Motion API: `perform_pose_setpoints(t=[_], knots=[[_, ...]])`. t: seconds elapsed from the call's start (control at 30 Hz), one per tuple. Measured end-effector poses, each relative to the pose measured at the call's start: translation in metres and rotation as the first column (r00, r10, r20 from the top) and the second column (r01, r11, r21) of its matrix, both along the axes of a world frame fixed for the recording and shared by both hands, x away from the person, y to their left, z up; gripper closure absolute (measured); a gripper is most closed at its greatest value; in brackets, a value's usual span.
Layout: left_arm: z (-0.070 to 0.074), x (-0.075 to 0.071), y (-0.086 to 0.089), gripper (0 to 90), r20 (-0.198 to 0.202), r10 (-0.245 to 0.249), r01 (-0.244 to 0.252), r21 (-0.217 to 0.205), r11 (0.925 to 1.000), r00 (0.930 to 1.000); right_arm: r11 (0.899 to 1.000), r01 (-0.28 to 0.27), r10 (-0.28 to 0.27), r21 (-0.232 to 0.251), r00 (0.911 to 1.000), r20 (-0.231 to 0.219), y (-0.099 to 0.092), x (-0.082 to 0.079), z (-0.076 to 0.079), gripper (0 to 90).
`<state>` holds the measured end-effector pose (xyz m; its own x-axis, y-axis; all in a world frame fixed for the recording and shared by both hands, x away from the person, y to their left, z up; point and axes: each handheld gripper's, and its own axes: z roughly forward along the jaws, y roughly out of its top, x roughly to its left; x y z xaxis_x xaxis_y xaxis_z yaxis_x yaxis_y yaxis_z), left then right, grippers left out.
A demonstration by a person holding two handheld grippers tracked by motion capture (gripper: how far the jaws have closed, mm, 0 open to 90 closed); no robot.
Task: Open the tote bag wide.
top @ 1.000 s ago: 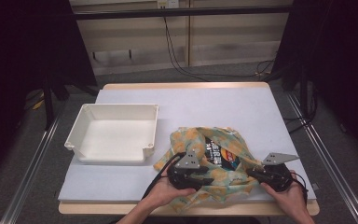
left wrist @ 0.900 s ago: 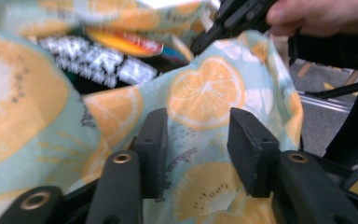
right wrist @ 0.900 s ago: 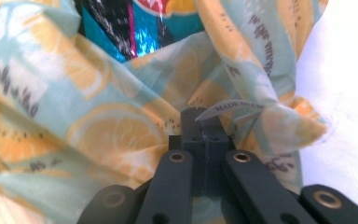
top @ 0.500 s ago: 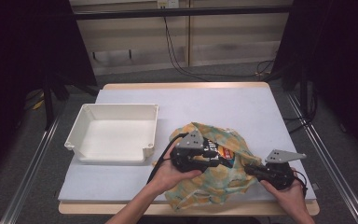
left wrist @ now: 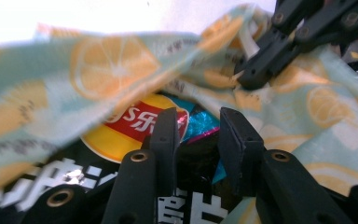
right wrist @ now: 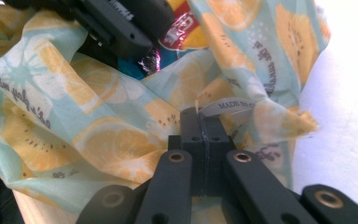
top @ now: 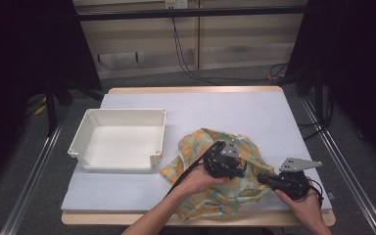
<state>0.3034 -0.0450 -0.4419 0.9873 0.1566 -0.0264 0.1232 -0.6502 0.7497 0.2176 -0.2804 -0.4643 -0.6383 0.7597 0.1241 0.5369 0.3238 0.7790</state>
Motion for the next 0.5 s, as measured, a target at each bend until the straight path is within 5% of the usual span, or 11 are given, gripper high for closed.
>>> perform_pose_setpoints(t=[0.23, 0.27, 0.5], knots=[[-0.007, -0.014, -0.007, 61.3, 0.133, -0.046, 0.031, 0.113, 0.9931, 0.9901, 1.000, -0.004, 0.004, -0.008, 1.0000, -0.005, 0.002, 0.000, -0.001, 90.0], [-0.008, -0.014, -0.007, 61.0, 0.117, -0.053, 0.040, 0.111, 0.9931, 0.9917, 1.000, -0.004, 0.004, -0.011, 1.0000, -0.006, 0.002, 0.000, -0.001, 90.0], [-0.014, -0.019, -0.003, 57.9, 0.173, -0.076, 0.050, 0.148, 0.9877, 0.9820, 1.000, -0.010, 0.009, -0.015, 0.9998, -0.015, 0.002, -0.001, -0.002, 90.0]])
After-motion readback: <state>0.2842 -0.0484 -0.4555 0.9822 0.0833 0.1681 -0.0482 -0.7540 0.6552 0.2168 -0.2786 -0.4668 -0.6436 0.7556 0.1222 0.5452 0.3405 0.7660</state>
